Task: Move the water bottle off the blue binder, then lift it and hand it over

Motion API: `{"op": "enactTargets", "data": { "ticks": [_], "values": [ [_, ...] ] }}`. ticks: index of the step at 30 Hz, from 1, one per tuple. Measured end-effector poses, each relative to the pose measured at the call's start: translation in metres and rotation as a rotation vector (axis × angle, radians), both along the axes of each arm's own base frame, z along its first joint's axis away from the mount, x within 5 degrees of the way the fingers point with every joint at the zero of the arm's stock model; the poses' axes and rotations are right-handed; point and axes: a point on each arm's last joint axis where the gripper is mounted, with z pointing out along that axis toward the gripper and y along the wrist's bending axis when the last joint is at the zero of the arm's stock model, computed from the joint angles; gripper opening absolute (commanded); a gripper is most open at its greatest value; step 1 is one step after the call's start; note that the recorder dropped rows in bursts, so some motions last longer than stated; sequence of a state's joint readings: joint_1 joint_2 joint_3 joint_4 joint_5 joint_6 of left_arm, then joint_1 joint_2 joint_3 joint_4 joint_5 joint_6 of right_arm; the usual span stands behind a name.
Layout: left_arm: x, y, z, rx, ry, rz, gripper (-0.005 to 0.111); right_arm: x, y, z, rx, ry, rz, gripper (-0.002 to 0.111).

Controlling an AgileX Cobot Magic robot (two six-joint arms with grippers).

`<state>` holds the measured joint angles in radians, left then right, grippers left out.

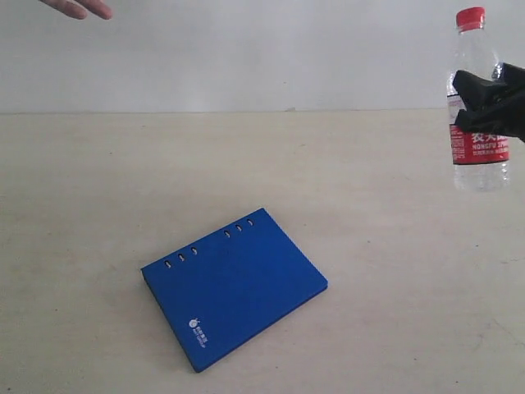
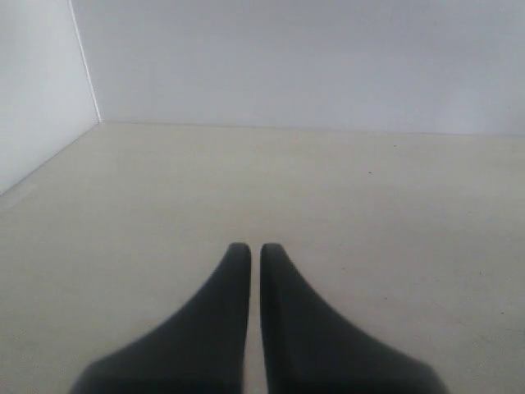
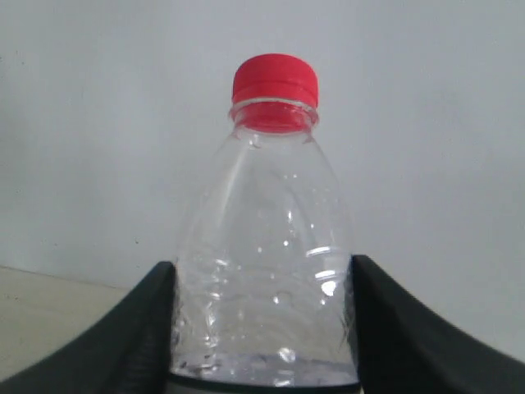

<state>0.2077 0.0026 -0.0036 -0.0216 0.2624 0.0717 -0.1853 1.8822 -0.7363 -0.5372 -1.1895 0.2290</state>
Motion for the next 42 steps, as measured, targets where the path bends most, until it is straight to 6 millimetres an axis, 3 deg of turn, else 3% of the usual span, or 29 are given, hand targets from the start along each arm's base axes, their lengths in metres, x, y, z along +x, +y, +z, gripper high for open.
{"op": "enactTargets", "data": {
  "ticks": [4, 9, 13, 16, 20, 22, 26, 28, 34, 42],
  "values": [
    [0.000, 0.000, 0.000, 0.000, 0.000, 0.000, 0.004, -0.002, 0.000, 0.013, -0.029, -0.042, -0.002, 0.000],
    [0.000, 0.000, 0.000, 0.000, 0.000, 0.000, 0.004, -0.014, 0.000, 0.056, -0.023, -0.049, -0.032, 0.000],
    [0.000, 0.000, 0.000, 0.000, 0.000, 0.000, 0.004, -0.037, -0.001, 0.090, -0.028, 0.096, -0.091, 0.000],
    [0.000, 0.000, 0.000, 0.000, 0.000, 0.000, 0.004, -0.064, 0.002, 0.102, -0.028, 0.168, -0.118, 0.000],
    [0.000, 0.000, 0.000, 0.000, 0.000, 0.000, 0.004, -0.111, 0.011, 0.087, -0.065, 0.228, -0.105, 0.000],
    [0.000, 0.000, 0.000, 0.000, 0.000, 0.000, 0.004, -0.134, 0.017, 0.065, -0.094, 0.274, -0.085, 0.000],
    [0.000, 0.000, 0.000, 0.000, 0.000, 0.000, 0.004, -0.163, 0.027, 0.028, -0.150, 0.320, -0.018, 0.000],
    [0.000, 0.000, 0.000, 0.000, 0.000, 0.000, 0.004, -0.173, 0.032, 0.021, -0.159, 0.269, 0.014, 0.000],
    [0.000, 0.000, 0.000, 0.000, 0.000, 0.000, 0.004, -0.178, 0.031, 0.036, -0.101, 0.038, -0.035, 0.000],
    [0.000, 0.000, 0.000, 0.000, 0.000, 0.000, 0.004, -0.169, 0.022, 0.017, -0.062, 0.150, -0.109, 0.000]
  ]
}}
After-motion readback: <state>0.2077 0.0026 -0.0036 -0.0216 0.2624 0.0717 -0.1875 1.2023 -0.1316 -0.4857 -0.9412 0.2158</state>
